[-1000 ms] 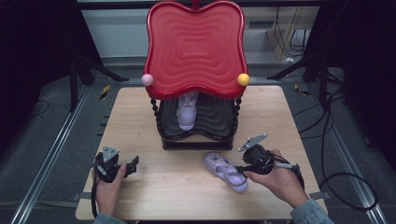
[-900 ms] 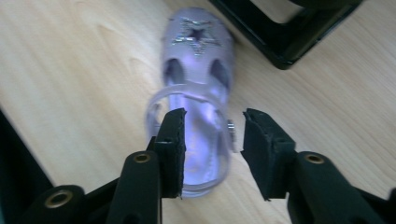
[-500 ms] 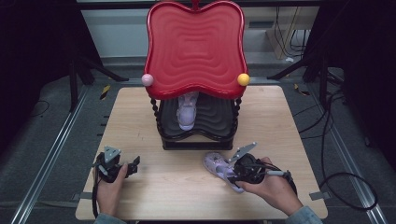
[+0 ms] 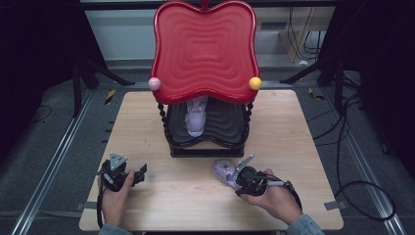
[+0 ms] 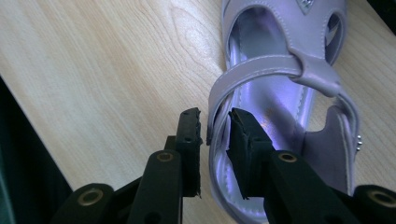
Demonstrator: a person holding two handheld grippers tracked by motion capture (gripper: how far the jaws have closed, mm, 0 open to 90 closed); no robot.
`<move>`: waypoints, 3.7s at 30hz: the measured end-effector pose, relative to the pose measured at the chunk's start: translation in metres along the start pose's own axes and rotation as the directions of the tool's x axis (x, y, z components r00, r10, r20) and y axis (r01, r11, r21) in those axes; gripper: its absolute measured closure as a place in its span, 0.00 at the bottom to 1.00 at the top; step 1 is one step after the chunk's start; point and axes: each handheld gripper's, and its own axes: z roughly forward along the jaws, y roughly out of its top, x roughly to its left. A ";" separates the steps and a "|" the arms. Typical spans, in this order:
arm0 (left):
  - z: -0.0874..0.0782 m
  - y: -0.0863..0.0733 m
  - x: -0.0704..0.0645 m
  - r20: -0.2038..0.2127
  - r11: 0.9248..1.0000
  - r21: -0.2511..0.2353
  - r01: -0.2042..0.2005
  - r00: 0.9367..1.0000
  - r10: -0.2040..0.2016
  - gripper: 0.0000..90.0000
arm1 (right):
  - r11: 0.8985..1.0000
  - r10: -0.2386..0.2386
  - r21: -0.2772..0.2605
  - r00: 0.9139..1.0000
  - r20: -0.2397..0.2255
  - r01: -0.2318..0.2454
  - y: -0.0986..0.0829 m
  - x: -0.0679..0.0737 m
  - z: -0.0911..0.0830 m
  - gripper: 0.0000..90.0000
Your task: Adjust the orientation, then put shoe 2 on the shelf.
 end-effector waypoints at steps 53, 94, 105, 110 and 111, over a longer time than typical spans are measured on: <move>0.002 -0.001 -0.001 -0.003 1.000 0.010 -0.009 1.000 0.009 0.07 | 0.938 0.049 -0.338 0.994 -0.099 -0.080 0.002 0.010 -0.040 0.96; 0.005 -0.002 -0.004 -0.007 1.000 0.024 -0.017 1.000 0.017 0.07 | 0.706 0.232 -0.665 0.967 -0.109 -0.245 0.041 0.005 -0.080 0.96; 0.004 -0.002 -0.005 -0.011 0.999 0.023 -0.023 1.000 0.023 0.07 | 0.645 0.309 -0.717 0.949 -0.070 -0.263 0.061 0.000 -0.067 0.96; 0.004 -0.002 -0.004 -0.011 0.999 0.022 -0.024 1.000 0.024 0.07 | 0.613 0.330 -0.744 0.942 -0.065 -0.267 0.071 -0.001 -0.064 0.96; 0.004 -0.002 -0.004 -0.012 0.999 0.022 -0.023 1.000 0.023 0.07 | 0.608 0.335 -0.747 0.940 -0.064 -0.268 0.073 -0.001 -0.063 0.96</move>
